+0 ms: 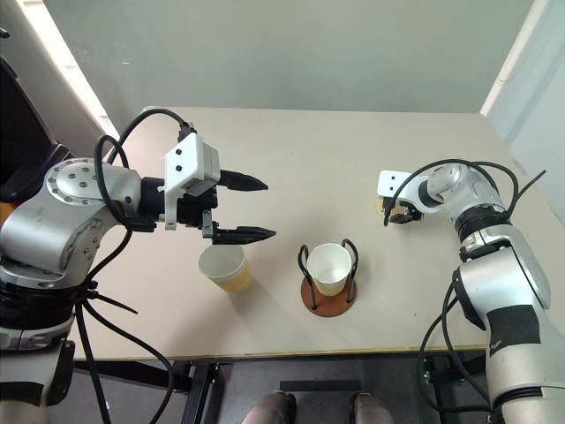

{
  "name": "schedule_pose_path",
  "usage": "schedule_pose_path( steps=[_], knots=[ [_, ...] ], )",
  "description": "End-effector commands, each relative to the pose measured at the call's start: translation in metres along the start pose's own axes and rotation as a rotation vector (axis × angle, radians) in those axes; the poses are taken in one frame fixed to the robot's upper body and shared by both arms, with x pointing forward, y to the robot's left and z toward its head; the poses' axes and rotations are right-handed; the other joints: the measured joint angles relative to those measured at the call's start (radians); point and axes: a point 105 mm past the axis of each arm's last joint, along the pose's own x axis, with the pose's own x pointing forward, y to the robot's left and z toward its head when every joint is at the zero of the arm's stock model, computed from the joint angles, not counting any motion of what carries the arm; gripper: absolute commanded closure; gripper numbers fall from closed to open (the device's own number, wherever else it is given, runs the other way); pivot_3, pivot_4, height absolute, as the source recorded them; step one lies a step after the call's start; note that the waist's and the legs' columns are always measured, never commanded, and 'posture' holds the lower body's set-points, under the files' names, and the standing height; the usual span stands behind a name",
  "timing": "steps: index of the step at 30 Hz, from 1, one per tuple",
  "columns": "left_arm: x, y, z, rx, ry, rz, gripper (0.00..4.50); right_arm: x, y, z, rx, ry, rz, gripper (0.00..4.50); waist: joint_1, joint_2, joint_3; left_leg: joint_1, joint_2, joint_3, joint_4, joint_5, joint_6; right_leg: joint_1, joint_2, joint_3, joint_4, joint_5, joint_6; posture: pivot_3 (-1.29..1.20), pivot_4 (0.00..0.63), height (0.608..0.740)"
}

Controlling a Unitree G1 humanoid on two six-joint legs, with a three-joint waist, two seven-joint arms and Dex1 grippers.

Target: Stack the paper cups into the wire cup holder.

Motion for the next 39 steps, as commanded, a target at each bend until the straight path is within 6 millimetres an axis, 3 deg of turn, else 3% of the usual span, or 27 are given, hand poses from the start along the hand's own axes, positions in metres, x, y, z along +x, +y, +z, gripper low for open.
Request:
schedule_pose_path(
  steps=[1, 4, 8, 13, 16, 19, 21, 23, 26, 39],
  knots=[
    [-0.008, 0.003, 0.01, 0.037, -0.02, 0.031, 0.0, -0.014, -0.019, 0.013, -0.03, -0.032, -0.074, 3.31, 0.0, 0.0, 0.0, 0.0, 0.0, 0.0, 0.0, 0.0, 0.0, 0.0, 0.0, 0.0, 0.0, 0.0, 0.0, 0.0, 0.15, 0.74],
    [-0.007, 0.003, 0.01, 0.039, -0.018, 0.03, 0.0, -0.017, -0.023, 0.015, -0.026, -0.046, -0.086, 4.4, 0.0, 0.0, 0.0, 0.0, 0.0, 0.0, 0.0, 0.0, 0.0, 0.0, 0.0, 0.0, 0.0, 0.0, 0.0, 0.0, 0.15, 0.74],
    [-0.008, 0.004, 0.01, 0.048, -0.015, 0.02, 0.0, -0.032, -0.03, 0.024, -0.049, -0.102, -0.083, 4.46, -0.001, 0.0, 0.0, 0.0, 0.0, 0.0, 0.0, 0.0, 0.0, 0.0, 0.0, 0.0, 0.0, 0.0, 0.0, 0.0, 0.15, 0.74],
    [-0.019, 0.0, 0.01, 0.058, -0.003, -0.038, 0.0, -0.093, -0.033, 0.077, -0.195, -0.367, 0.015, 4.46, -0.001, 0.001, 0.0, -0.001, 0.0, 0.0, -0.001, -0.001, -0.001, -0.001, 0.0, 0.0, -0.002, -0.001, -0.001, 0.0, 0.15, 0.74],
    [-0.027, -0.006, 0.012, 0.065, -0.017, -0.095, 0.0, -0.133, -0.013, 0.11, -0.292, -0.518, 0.112, 4.46, -0.003, 0.001, 0.0, -0.002, 0.0, 0.001, -0.002, -0.001, -0.002, -0.001, 0.001, 0.0, -0.002, -0.002, -0.003, 0.0, 0.15, 0.74],
    [-0.03, -0.009, 0.013, 0.07, -0.02, -0.119, 0.0, -0.145, 0.001, 0.119, -0.311, -0.557, 0.158, 4.46, -0.003, 0.0, 0.0, -0.002, 0.001, 0.0, -0.001, 0.002, -0.008, -0.001, 0.003, 0.0, -0.003, -0.004, -0.005, 0.0, 0.15, 0.74],
    [-0.038, -0.016, 0.02, 0.08, -0.069, -0.174, 0.0, -0.16, 0.03, 0.136, -0.385, -0.636, 0.252, 4.46, -0.001, -0.001, 0.0, 0.0, 0.002, -0.001, -0.001, 0.004, -0.012, 0.001, 0.004, 0.0, -0.003, -0.005, -0.006, 0.0, 0.15, 0.74],
    [-0.044, -0.022, 0.023, 0.076, -0.09, -0.22, 0.0, -0.163, 0.059, 0.141, -0.463, -0.636, 0.347, 4.46, -0.002, -0.001, 0.0, -0.001, 0.002, -0.001, -0.001, 0.004, -0.012, 0.002, 0.004, 0.0, -0.003, -0.006, -0.005, 0.0, 0.15, 0.74],
    [-0.049, -0.026, 0.018, 0.055, -0.072, -0.244, 0.0, -0.16, 0.077, 0.138, -0.511, -0.598, 0.409, 4.46, -0.007, -0.001, 0.0, 0.0, 0.002, -0.001, -0.001, 0.004, -0.011, 0.002, 0.004, 0.001, -0.002, -0.007, -0.003, 0.0, 0.15, 0.74],
    [-0.054, -0.031, 0.005, 0.027, -0.013, -0.227, 0.0, -0.135, 0.095, 0.132, -0.617, -0.499, 0.46, 4.46, -0.013, -0.001, -0.001, 0.006, 0.002, -0.001, 0.002, 0.002, -0.001, 0.002, 0.004, 0.001, 0.011, -0.012, -0.016, 0.0, 0.15, 0.74]
  ],
)
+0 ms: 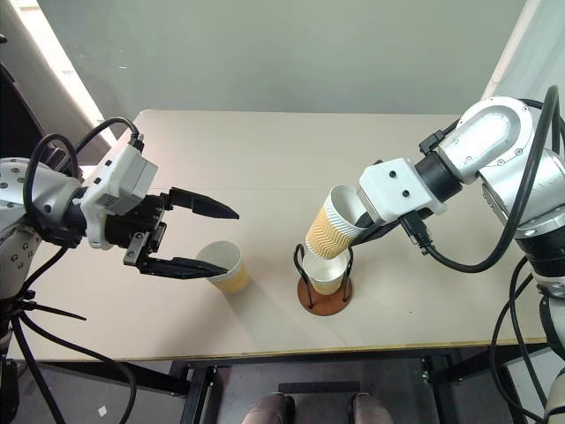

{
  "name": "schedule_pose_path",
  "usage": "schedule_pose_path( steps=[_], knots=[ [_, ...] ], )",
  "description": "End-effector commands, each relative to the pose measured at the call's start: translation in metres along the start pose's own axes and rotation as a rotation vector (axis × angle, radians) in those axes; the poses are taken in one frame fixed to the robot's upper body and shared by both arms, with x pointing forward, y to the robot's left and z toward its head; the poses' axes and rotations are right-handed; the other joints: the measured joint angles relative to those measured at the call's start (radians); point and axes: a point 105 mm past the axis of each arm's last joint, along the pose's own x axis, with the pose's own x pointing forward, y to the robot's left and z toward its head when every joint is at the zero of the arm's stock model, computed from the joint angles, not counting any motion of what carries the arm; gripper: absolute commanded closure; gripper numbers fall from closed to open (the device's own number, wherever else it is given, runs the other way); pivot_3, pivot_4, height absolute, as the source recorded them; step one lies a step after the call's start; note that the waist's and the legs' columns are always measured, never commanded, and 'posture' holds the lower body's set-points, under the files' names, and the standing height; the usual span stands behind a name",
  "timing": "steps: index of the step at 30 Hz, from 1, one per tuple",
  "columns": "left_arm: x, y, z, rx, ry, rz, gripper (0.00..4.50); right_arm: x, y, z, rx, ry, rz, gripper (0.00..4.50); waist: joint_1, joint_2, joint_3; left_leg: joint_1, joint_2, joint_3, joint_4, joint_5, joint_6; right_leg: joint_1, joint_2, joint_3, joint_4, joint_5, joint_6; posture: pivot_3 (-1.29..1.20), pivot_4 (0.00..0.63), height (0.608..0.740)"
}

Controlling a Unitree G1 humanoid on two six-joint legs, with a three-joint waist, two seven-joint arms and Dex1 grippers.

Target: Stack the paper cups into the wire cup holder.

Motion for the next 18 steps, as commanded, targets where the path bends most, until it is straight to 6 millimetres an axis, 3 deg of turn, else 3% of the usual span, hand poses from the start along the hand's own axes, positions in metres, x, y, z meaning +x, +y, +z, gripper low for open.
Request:
schedule_pose_path(
  steps=[1, 18],
  knots=[
    [-0.004, 0.0, 0.005, 0.042, 0.015, 0.035, 0.0, 0.01, 0.002, 0.0, -0.056, 0.034, 0.027, 4.46, -0.001, 0.0, 0.0, 0.001, 0.0, 0.0, 0.0, 0.0, 0.0, 0.0, 0.0, 0.0, 0.001, -0.001, -0.001, 0.0, 0.15, 0.74],
    [0.0, -0.001, -0.003, 0.027, 0.039, 0.057, 0.0, 0.024, 0.005, -0.004, -0.098, 0.074, 0.075, 4.46, -0.001, 0.0, 0.0, 0.002, 0.0, 0.0, -0.001, 0.0, 0.0, 0.0, 0.0, 0.0, 0.002, -0.001, -0.002, 0.0, 0.15, 0.74]
  ],
)
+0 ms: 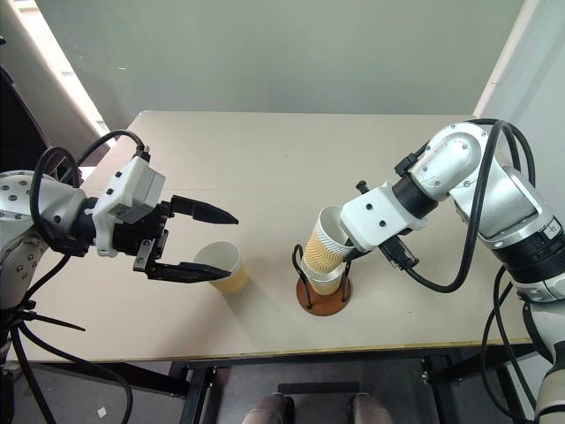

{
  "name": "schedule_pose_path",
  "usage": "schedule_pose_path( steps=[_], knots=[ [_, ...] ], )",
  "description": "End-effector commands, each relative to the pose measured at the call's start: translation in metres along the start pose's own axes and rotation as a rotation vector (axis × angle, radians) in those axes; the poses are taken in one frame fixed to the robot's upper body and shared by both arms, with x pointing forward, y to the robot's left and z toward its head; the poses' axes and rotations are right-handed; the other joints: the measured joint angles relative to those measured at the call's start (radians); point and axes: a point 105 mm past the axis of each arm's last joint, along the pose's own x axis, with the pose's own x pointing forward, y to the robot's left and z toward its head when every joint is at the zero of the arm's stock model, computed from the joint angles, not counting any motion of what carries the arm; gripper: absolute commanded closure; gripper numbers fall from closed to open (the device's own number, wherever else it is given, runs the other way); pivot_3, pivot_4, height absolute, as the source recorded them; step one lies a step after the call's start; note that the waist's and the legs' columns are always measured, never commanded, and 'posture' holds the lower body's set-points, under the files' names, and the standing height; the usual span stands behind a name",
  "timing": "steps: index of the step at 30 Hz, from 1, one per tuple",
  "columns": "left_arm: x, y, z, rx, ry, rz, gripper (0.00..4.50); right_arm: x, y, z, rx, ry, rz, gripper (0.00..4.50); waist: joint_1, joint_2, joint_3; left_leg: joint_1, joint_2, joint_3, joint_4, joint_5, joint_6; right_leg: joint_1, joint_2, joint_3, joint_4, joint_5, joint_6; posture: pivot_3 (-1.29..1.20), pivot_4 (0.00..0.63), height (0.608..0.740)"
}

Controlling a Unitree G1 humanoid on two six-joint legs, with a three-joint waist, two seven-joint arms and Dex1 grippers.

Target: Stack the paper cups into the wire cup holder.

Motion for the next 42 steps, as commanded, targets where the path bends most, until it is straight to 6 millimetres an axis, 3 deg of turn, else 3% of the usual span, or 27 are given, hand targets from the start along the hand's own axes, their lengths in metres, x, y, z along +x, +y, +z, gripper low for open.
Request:
schedule_pose_path(
  steps=[1, 2, 6, 14, 15, 19, 23, 25, 29, 33, 39, 42],
  knots=[
    [-0.003, -0.001, 0.008, 0.053, 0.008, 0.013, 0.0, -0.003, -0.001, 0.005, -0.038, 0.019, 0.0, 4.46, 0.0, 0.0, 0.0, 0.0, 0.0, 0.0, 0.0, 0.0, 0.0, 0.0, 0.0, 0.0, 0.0, 0.0, 0.0, 0.0, 0.15, 0.74],
    [-0.003, -0.001, 0.008, 0.054, 0.007, 0.014, 0.0, -0.004, -0.002, 0.004, -0.038, 0.03, -0.004, 4.46, 0.0, 0.0, 0.0, 0.0, 0.0, 0.0, 0.0, 0.0, 0.0, 0.0, 0.0, 0.0, 0.0, 0.0, 0.0, 0.0, 0.15, 0.74],
    [-0.001, 0.002, 0.008, 0.058, 0.008, 0.016, 0.0, -0.006, -0.006, 0.004, -0.041, 0.04, -0.019, 3.24, 0.0, 0.0, 0.0, 0.0, 0.0, 0.0, 0.0, 0.0, 0.0, 0.0, 0.0, 0.0, 0.0, 0.0, 0.0, 0.0, 0.15, 0.74],
    [-0.002, 0.004, 0.007, 0.064, 0.012, 0.019, 0.0, -0.009, -0.009, 0.007, -0.04, 0.029, -0.036, 0.43, 0.0, 0.0, 0.0, 0.0, 0.0, 0.0, 0.0, 0.0, 0.0, 0.0, 0.0, 0.0, 0.0, 0.0, -0.001, 0.0, 0.15, 0.74],
    [-0.004, 0.006, 0.007, 0.064, 0.019, 0.025, 0.0, -0.015, -0.01, 0.014, -0.03, -0.024, -0.053, 0.1, 0.0, 0.0, 0.0, 0.0, 0.0, 0.0, 0.0, 0.0, 0.0, 0.0, 0.0, 0.0, 0.0, 0.0, -0.001, 0.0, 0.15, 0.74],
    [-0.011, 0.011, -0.001, 0.067, 0.082, 0.04, 0.0, -0.027, -0.019, 0.033, 0.008, -0.189, -0.138, 0.04, 0.0, 0.0, 0.0, 0.0, 0.0, 0.0, -0.001, 0.0, 0.0, -0.001, 0.0, 0.0, 0.0, -0.001, -0.001, 0.0, 0.15, 0.74],
    [-0.026, 0.016, -0.026, 0.079, 0.266, 0.029, 0.0, -0.029, -0.066, 0.044, 0.231, -0.419, -0.442, 0.04, -0.009, -0.001, -0.001, 0.002, 0.0, 0.0, -0.002, 0.0, 0.0, -0.001, 0.001, 0.001, 0.0, -0.002, -0.002, 0.0, 0.15, 0.74],
    [-0.025, 0.012, -0.033, 0.081, 0.306, -0.006, 0.0, -0.026, -0.074, 0.048, 0.304, -0.483, -0.493, 0.04, -0.009, -0.001, -0.001, 0.002, 0.001, 0.0, -0.002, 0.0, 0.0, -0.001, 0.001, 0.001, 0.001, -0.002, -0.003, 0.0, 0.15, 0.74],
    [-0.024, 0.013, -0.059, 0.09, 0.429, -0.027, 0.0, -0.011, -0.06, 0.047, 0.351, -0.501, -0.49, 0.04, 0.002, -0.002, -0.001, 0.0, 0.001, -0.002, -0.003, 0.0, -0.001, -0.002, 0.001, 0.0, 0.0, -0.004, -0.006, 0.0, 0.15, 0.74],
    [-0.013, 0.012, -0.072, 0.099, 0.459, -0.068, 0.0, -0.011, -0.054, 0.048, 0.396, -0.52, -0.489, 0.04, 0.001, -0.002, -0.001, -0.008, 0.0, -0.002, 0.0, -0.002, -0.002, -0.008, 0.001, 0.0, 0.0, -0.002, -0.002, 0.0, 0.15, 0.74],
    [0.011, 0.013, -0.089, 0.108, 0.473, -0.111, 0.0, -0.012, -0.048, 0.039, 0.43, -0.472, -0.5, 0.04, 0.001, -0.003, -0.001, -0.007, 0.0, -0.002, 0.0, -0.002, -0.002, -0.008, 0.001, -0.001, 0.0, 0.001, 0.002, 0.0, 0.15, 0.74],
    [0.015, 0.01, -0.093, 0.11, 0.479, -0.14, 0.55, -0.015, -0.045, 0.038, 0.436, -0.461, -0.502, 0.0, 0.001, -0.003, -0.001, -0.007, 0.0, -0.002, 0.0, -0.002, -0.003, -0.008, 0.001, 0.0, 0.001, 0.001, 0.003, 0.0, 0.15, 0.74]
  ],
)
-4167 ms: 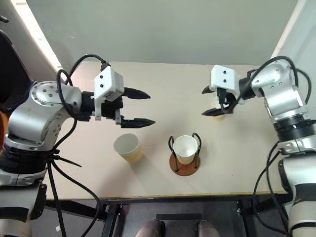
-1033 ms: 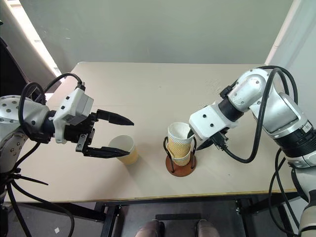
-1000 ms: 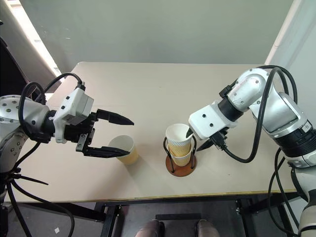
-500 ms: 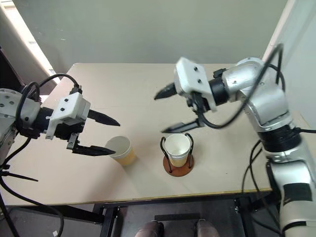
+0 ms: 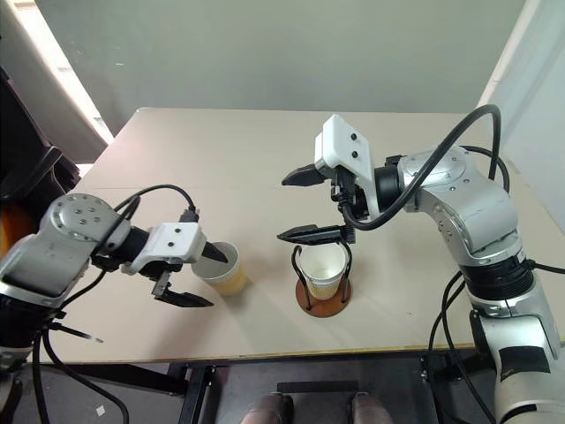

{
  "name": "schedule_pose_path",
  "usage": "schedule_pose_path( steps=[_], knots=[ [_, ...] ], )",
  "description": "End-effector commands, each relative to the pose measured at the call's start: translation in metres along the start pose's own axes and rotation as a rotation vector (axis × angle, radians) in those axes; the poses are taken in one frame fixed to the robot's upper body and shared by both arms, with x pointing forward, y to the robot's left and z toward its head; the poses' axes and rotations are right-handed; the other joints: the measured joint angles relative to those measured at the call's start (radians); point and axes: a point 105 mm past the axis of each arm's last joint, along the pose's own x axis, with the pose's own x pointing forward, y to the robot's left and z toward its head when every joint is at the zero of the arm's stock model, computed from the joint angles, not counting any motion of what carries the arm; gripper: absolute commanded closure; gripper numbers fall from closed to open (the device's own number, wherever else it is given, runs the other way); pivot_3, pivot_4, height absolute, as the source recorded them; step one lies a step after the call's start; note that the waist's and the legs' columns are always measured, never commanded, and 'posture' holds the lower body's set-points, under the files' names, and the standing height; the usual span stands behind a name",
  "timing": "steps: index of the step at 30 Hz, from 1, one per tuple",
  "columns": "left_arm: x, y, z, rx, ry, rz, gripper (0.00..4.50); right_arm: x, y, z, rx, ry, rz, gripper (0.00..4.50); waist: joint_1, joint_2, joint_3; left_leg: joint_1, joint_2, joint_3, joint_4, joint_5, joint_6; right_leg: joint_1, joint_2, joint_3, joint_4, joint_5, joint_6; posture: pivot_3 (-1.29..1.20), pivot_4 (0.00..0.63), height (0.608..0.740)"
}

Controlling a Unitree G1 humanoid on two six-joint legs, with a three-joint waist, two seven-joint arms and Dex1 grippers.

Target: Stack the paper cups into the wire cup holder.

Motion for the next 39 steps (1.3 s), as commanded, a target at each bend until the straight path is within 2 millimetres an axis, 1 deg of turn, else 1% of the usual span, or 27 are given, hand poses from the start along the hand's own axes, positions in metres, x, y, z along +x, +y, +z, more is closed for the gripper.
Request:
schedule_pose_path(
  steps=[1, 5, 11, 15, 18, 20, 22, 23, 24, 25, 26, 28, 30, 31, 33, 35, 36, 39],
  knots=[
    [-0.004, 0.005, 0.003, 0.037, 0.021, 0.018, 0.88, -0.01, 0.002, 0.012, -0.042, -0.016, -0.022, 0.0, 0.0, 0.0, 0.0, 0.0, 0.0, 0.0, 0.0, 0.0, 0.0, 0.0, 0.0, 0.0, 0.0, 0.0, 0.001, 0.0, 0.15, 0.74],
    [-0.003, 0.008, 0.001, 0.046, 0.04, 0.021, 2.24, -0.018, 0.009, 0.009, -0.035, 0.01, 0.009, 0.0, 0.0, 0.0, 0.0, 0.0, 0.0, 0.0, 0.0, 0.0, 0.0, 0.0, 0.0, 0.0, 0.0, 0.001, 0.001, 0.0, 0.15, 0.74],
    [-0.006, 0.008, 0.005, 0.064, 0.024, -0.008, 4.46, -0.028, 0.013, 0.006, -0.028, 0.03, 0.021, 0.0, 0.0, 0.0, 0.0, 0.0, 0.0, 0.0, 0.0, 0.0, 0.0, 0.0, 0.0, 0.0, 0.0, 0.001, 0.003, 0.0, 0.15, 0.74],
    [-0.012, 0.012, 0.017, 0.089, -0.032, -0.005, 4.46, -0.035, 0.015, 0.005, -0.025, 0.04, 0.026, 0.0, 0.001, 0.0, 0.0, 0.0, 0.0, 0.0, 0.0, 0.0, 0.0, 0.001, 0.0, 0.0, 0.0, 0.002, 0.004, 0.0, 0.15, 0.74],
    [-0.026, 0.02, 0.032, 0.122, -0.091, 0.022, 4.46, -0.051, 0.019, 0.001, -0.008, 0.066, 0.038, 0.0, 0.005, -0.001, 0.0, 0.0, 0.0, 0.0, 0.001, 0.0, 0.0, 0.001, 0.0, 0.0, 0.0, 0.002, 0.005, 0.0, 0.15, 0.74],
    [-0.049, 0.033, 0.059, 0.18, -0.194, 0.081, 4.46, -0.076, 0.022, -0.005, 0.019, 0.104, 0.029, 0.0, 0.013, -0.001, 0.0, -0.001, 0.0, 0.0, 0.001, 0.0, 0.0, 0.001, 0.0, 0.0, -0.001, 0.002, 0.005, 0.0, 0.15, 0.74],
    [-0.07, 0.038, 0.091, 0.27, -0.302, 0.108, 4.46, -0.098, 0.024, -0.013, 0.046, 0.15, 0.004, 0.0, 0.026, -0.004, 0.001, -0.003, 0.0, 0.0, 0.002, 0.001, 0.0, 0.002, 0.0, 0.0, -0.001, 0.003, 0.006, 0.0, 0.15, 0.74],
    [-0.074, 0.039, 0.099, 0.295, -0.328, 0.107, 4.46, -0.103, 0.026, -0.015, 0.051, 0.162, 0.001, 0.0, 0.025, -0.004, 0.001, -0.004, -0.001, -0.001, 0.002, 0.001, 0.0, 0.001, 0.0, 0.0, -0.002, 0.003, 0.007, 0.0, 0.15, 0.74],
    [-0.079, 0.039, 0.111, 0.334, -0.372, 0.101, 4.46, -0.109, 0.029, -0.017, 0.066, 0.173, -0.001, 0.0, 0.024, -0.003, 0.0, -0.003, -0.001, 0.0, 0.002, 0.0, 0.0, 0.002, -0.001, 0.001, -0.003, 0.003, 0.007, 0.0, 0.15, 0.74],
    [-0.085, 0.037, 0.127, 0.384, -0.429, 0.085, 4.46, -0.115, 0.03, -0.02, 0.081, 0.188, -0.012, 0.0, 0.023, -0.003, 0.0, -0.002, -0.001, 0.002, 0.002, 0.0, 0.001, 0.002, -0.001, 0.002, -0.003, 0.003, 0.008, 0.0, 0.15, 0.74],
    [-0.088, 0.036, 0.138, 0.418, -0.468, 0.071, 4.46, -0.118, 0.031, -0.021, 0.09, 0.197, -0.02, 0.0, 0.023, -0.003, 0.0, -0.001, -0.002, 0.003, 0.001, -0.001, 0.001, 0.004, -0.002, 0.002, -0.003, 0.002, 0.011, 0.0, 0.15, 0.74],
    [-0.091, 0.029, 0.164, 0.514, -0.546, 0.015, 4.46, -0.125, 0.032, -0.023, 0.104, 0.209, -0.049, 0.0, 0.021, -0.003, 0.0, 0.0, -0.001, 0.004, 0.002, -0.001, 0.002, 0.005, -0.002, 0.002, -0.003, 0.002, 0.012, 0.0, 0.15, 0.74],
    [-0.083, 0.023, 0.186, 0.592, -0.596, -0.07, 4.46, -0.13, 0.03, -0.024, 0.105, 0.218, -0.081, 0.0, 0.02, -0.003, 0.0, 0.0, -0.001, 0.004, 0.002, -0.001, 0.002, 0.005, -0.002, 0.002, -0.003, 0.003, 0.015, 0.0, 0.15, 0.74],
    [-0.08, 0.022, 0.19, 0.608, -0.602, -0.096, 4.46, -0.13, 0.029, -0.024, 0.104, 0.22, -0.089, 0.0, 0.02, -0.003, 0.0, 0.0, -0.001, 0.003, 0.003, 0.0, 0.002, 0.006, -0.002, 0.002, -0.003, 0.003, 0.016, 0.0, 0.15, 0.74],
    [-0.055, 0.02, 0.192, 0.652, -0.539, -0.165, 4.46, -0.13, 0.031, -0.024, 0.101, 0.23, -0.097, 0.0, 0.017, -0.002, 0.0, 0.001, -0.001, 0.004, 0.005, -0.001, 0.002, 0.008, -0.002, 0.002, -0.003, 0.004, 0.018, 0.0, 0.15, 0.74],
    [-0.035, 0.018, 0.191, 0.692, -0.478, -0.212, 4.46, -0.128, 0.034, -0.021, 0.101, 0.228, -0.094, 0.0, 0.017, -0.001, 0.0, 0.002, -0.002, 0.004, 0.006, -0.001, 0.003, 0.011, -0.002, 0.003, -0.004, 0.004, 0.02, 0.0, 0.15, 0.74],
    [-0.031, 0.018, 0.189, 0.703, -0.461, -0.22, 4.46, -0.127, 0.036, -0.02, 0.101, 0.226, -0.093, 0.0, 0.017, -0.001, 0.001, 0.002, -0.002, 0.003, 0.008, -0.001, 0.004, 0.012, -0.001, 0.002, -0.004, 0.003, 0.021, 0.0, 0.15, 0.74],
    [-0.007, 0.023, 0.18, 0.74, -0.369, -0.24, 4.46, -0.128, 0.04, -0.019, 0.108, 0.23, -0.111, 0.0, 0.018, 0.0, 0.001, 0.0, -0.001, 0.003, 0.014, -0.003, 0.006, 0.013, 0.0, 0.002, -0.005, 0.004, 0.023, 0.0, 0.15, 0.74]
  ],
)
